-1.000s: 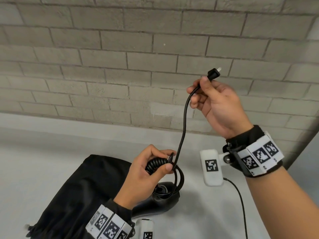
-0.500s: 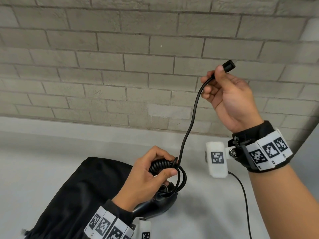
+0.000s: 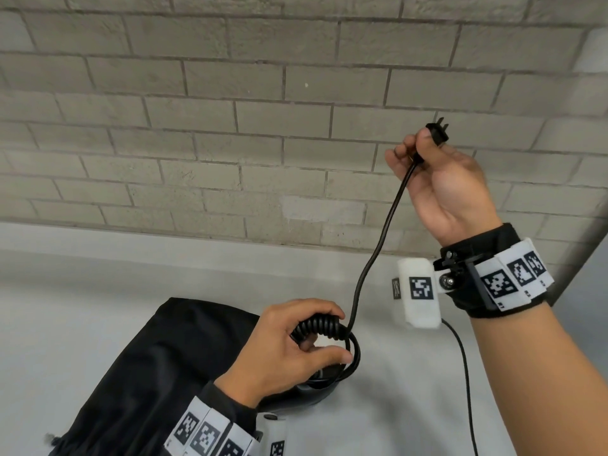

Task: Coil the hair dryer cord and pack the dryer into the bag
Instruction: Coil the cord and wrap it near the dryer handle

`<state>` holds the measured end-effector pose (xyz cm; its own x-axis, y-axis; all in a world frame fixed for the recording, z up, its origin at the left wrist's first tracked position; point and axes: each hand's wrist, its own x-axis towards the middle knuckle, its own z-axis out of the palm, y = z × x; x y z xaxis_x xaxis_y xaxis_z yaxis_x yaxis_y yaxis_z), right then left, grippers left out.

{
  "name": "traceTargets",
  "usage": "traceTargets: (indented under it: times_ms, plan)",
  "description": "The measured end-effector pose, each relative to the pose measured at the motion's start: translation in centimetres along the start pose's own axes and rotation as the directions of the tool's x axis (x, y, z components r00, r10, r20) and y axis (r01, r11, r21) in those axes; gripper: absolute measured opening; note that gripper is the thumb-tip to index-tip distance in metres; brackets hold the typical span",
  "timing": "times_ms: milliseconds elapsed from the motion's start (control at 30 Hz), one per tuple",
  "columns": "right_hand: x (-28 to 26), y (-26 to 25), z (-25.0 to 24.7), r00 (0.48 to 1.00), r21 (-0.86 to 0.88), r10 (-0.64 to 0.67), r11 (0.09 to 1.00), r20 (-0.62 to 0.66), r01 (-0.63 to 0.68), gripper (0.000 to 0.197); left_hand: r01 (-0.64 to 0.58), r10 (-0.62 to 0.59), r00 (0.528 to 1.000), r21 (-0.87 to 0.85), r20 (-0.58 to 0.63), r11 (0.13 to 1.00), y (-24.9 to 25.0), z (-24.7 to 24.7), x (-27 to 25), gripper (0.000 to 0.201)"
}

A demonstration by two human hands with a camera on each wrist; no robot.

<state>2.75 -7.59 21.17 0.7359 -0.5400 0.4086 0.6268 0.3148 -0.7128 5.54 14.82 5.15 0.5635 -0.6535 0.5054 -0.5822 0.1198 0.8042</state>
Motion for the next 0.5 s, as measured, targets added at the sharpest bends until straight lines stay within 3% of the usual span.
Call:
traceTargets:
  times_ms: [167,300,500]
  plan:
    - [0.5,0.1,-0.1,0.999,-0.134,-0.047,0.99,-0.019,0.044,0.007,-0.104,0.111,0.992,0.114,-0.057,0.988,-0.6,-0.4,0.3,0.026]
    - [0.4,0.1,-1.9,0.997,-0.243,-0.024,0.97,-0.069,0.006,0.003,-0.208,0.219,0.974,0.163,-0.052,0.964,-0.6,-0.5,0.1,0.019]
    - [-1.8,1.9,-7.0,0.985,-0.302,0.035,0.949,-0.172,-0.087,0.002,-0.194,0.209,0.972,0.133,-0.108,0.972,-0.9,-0.3,-0.3,0.018]
